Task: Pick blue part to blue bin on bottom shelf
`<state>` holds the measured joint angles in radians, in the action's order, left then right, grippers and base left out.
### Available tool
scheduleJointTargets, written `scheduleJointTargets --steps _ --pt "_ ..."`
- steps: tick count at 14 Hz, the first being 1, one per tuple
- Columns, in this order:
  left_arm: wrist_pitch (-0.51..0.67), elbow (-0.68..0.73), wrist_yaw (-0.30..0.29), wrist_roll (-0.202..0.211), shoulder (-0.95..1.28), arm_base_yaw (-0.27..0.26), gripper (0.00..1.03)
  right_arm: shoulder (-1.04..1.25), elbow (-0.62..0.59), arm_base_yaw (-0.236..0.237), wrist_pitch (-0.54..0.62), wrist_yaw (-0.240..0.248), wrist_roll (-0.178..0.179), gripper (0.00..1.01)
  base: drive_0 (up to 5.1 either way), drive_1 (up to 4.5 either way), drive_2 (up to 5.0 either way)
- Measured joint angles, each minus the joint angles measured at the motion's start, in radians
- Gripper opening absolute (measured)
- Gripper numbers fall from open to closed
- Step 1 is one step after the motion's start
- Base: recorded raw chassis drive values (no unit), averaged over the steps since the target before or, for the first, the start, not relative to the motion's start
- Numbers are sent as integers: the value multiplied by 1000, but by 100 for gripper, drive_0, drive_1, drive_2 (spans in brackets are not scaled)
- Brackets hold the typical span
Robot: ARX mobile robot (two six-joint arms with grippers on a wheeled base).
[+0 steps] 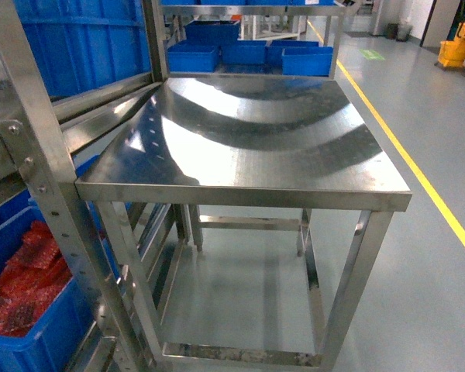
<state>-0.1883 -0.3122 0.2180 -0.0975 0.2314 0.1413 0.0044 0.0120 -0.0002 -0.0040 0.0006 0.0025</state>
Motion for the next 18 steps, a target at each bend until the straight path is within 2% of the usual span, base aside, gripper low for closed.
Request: scheduleJointTargets --steps 2,11,18 --pt "-6 0 2 0 0 0 43 0 0 0 0 0 0 98 -414 450 41" --pt "-8 0 5 0 2 0 43 0 0 0 -1 -1 0 98 -491 247 247" --pt "-3 0 5 0 1 0 43 0 0 0 -2 -1 0 98 -480 139 350"
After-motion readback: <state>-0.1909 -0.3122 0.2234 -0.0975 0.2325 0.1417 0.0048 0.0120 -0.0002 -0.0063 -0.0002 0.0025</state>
